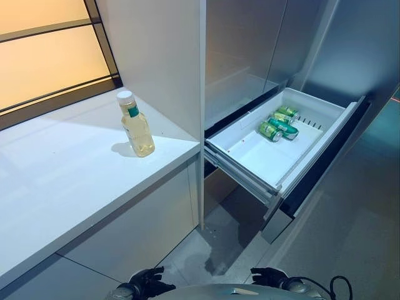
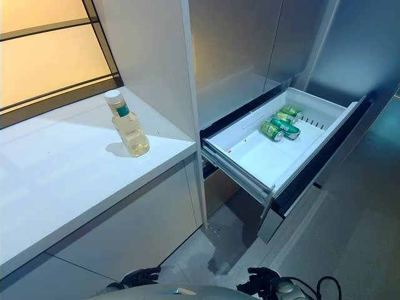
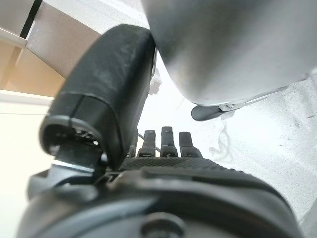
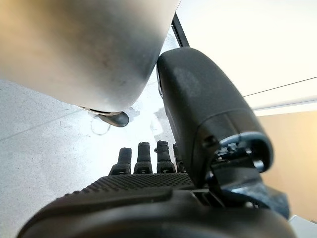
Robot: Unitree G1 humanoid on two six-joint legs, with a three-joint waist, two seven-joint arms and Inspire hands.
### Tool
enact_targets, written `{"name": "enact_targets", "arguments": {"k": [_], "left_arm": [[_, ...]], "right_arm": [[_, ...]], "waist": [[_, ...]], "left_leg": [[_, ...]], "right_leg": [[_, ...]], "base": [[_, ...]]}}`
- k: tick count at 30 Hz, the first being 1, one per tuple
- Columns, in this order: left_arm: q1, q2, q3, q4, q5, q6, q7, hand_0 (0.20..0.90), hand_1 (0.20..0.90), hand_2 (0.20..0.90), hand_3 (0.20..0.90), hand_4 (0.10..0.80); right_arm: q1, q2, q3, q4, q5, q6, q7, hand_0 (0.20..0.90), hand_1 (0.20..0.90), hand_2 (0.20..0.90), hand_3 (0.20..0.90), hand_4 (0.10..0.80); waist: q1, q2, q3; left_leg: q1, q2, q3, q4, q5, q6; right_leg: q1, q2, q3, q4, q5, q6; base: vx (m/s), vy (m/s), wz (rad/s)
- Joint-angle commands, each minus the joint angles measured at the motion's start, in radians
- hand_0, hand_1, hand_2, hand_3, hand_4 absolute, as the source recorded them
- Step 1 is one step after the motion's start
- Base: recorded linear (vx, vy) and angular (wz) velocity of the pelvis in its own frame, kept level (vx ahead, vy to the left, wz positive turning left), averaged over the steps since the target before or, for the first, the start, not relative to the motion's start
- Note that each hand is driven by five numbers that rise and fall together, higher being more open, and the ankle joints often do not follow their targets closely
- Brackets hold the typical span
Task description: Put drinks into fridge and close the fridge
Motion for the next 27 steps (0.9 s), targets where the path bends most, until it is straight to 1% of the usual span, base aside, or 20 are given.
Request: {"name": "enact_targets", "arguments": {"k": [1, 10, 11, 12, 16, 17, 19, 21, 24, 27], "left_arm": [[-0.044, -0.013, -0.009, 0.025, -0.018, -0.011, -0.018, 0.9, 0.9, 0.9, 0.9, 0.8], [-0.047, -0.01, 0.005, 0.027, -0.008, -0.039, 0.06, 0.9, 0.9, 0.9, 0.9, 0.8], [-0.048, -0.008, 0.005, 0.027, 0.001, -0.044, 0.065, 0.9, 0.9, 0.9, 0.9, 0.8], [-0.053, -0.004, 0.003, 0.023, 0.008, -0.041, 0.042, 0.9, 0.9, 0.9, 0.9, 0.8], [-0.074, 0.016, -0.022, -0.023, -0.016, 0.01, -0.154, 0.9, 0.9, 0.9, 0.9, 0.8], [-0.076, 0.019, -0.024, -0.032, -0.02, 0.016, -0.166, 0.9, 0.9, 0.9, 0.9, 0.8], [-0.09, 0.043, -0.032, -0.095, -0.059, 0.056, -0.282, 0.9, 0.9, 0.9, 0.9, 0.8], [-0.103, 0.07, -0.039, -0.176, -0.11, 0.116, -0.384, 0.9, 0.9, 0.9, 0.9, 0.8], [-0.113, 0.123, -0.037, -0.309, -0.225, 0.193, -0.571, 0.9, 0.9, 0.9, 0.9, 0.8], [-0.124, 0.182, -0.022, -0.496, -0.359, 0.313, -0.773, 0.9, 0.9, 0.9, 0.9, 0.8]], "right_arm": [[-0.033, 0.0, 0.019, 0.061, -0.039, -0.001, 0.022, 0.9, 0.9, 0.9, 0.9, 0.8], [-0.034, 0.0, 0.019, 0.06, -0.034, 0.004, 0.023, 0.9, 0.9, 0.9, 0.9, 0.8], [-0.034, 0.0, 0.019, 0.06, -0.034, 0.005, 0.024, 0.9, 0.9, 0.9, 0.9, 0.8], [-0.036, -0.002, 0.021, 0.06, -0.035, 0.007, 0.026, 0.9, 0.9, 0.9, 0.9, 0.8], [-0.047, -0.025, 0.021, 0.048, -0.051, 0.02, 0.047, 0.9, 0.9, 0.9, 0.9, 0.8], [-0.049, -0.028, 0.021, 0.046, -0.052, 0.021, 0.05, 0.9, 0.9, 0.9, 0.9, 0.8], [-0.054, -0.049, 0.018, 0.032, -0.062, 0.031, 0.07, 0.9, 0.9, 0.9, 0.9, 0.8], [-0.062, -0.075, 0.013, 0.013, -0.073, 0.047, 0.097, 0.9, 0.9, 0.9, 0.9, 0.8], [-0.068, -0.107, 0.012, -0.019, -0.076, 0.073, 0.13, 0.9, 0.9, 0.9, 0.9, 0.8], [-0.065, -0.135, 0.01, -0.069, -0.067, 0.11, 0.157, 0.9, 0.9, 0.9, 0.9, 0.8]], "waist": [[0.008, -0.013, 0.015], [0.009, -0.014, 0.016], [0.009, -0.014, 0.016], [0.007, -0.014, 0.016], [0.001, -0.005, 0.02], [0.001, -0.004, 0.02], [-0.004, 0.003, 0.02], [-0.007, 0.011, 0.018], [-0.01, 0.018, 0.016], [-0.01, 0.02, 0.016]], "left_leg": [[-0.001, -0.036, 0.012, 0.018, -0.079, 0.045], [0.0, -0.038, 0.009, 0.019, -0.079, 0.045], [0.001, -0.038, 0.009, 0.019, -0.078, 0.045], [0.001, -0.037, 0.01, 0.019, -0.078, 0.043], [0.0, -0.034, 0.015, 0.019, -0.076, 0.04], [0.0, -0.034, 0.016, 0.018, -0.076, 0.04], [0.001, -0.032, 0.019, 0.015, -0.074, 0.038], [0.0, -0.03, 0.022, 0.012, -0.071, 0.036], [0.0, -0.028, 0.026, 0.009, -0.067, 0.033], [0.0, -0.028, 0.026, 0.007, -0.065, 0.032]], "right_leg": [[-0.01, -0.049, -0.034, 0.071, -0.03, 0.08], [-0.008, -0.048, -0.034, 0.07, -0.03, 0.08], [-0.007, -0.048, -0.033, 0.07, -0.03, 0.08], [-0.007, -0.048, -0.032, 0.071, -0.03, 0.08], [-0.011, -0.048, -0.03, 0.071, -0.028, 0.083], [-0.011, -0.048, -0.03, 0.071, -0.028, 0.083], [-0.013, -0.048, -0.029, 0.071, -0.025, 0.085], [-0.015, -0.048, -0.027, 0.07, -0.023, 0.087], [-0.016, -0.049, -0.026, 0.067, -0.019, 0.088], [-0.017, -0.05, -0.024, 0.067, -0.015, 0.088]], "base": [[0.0, 0.0, 0.0], [0.0, 0.0, 0.0], [0.0, 0.0, 0.0], [0.0, 0.0, 0.0], [0.0, 0.0, 0.0], [0.0, 0.0, 0.0], [-0.003, 0.017, -0.01], [-0.002, 0.032, -0.03], [0.001, 0.009, -0.01], [0.0, 0.0, 0.0]]}}
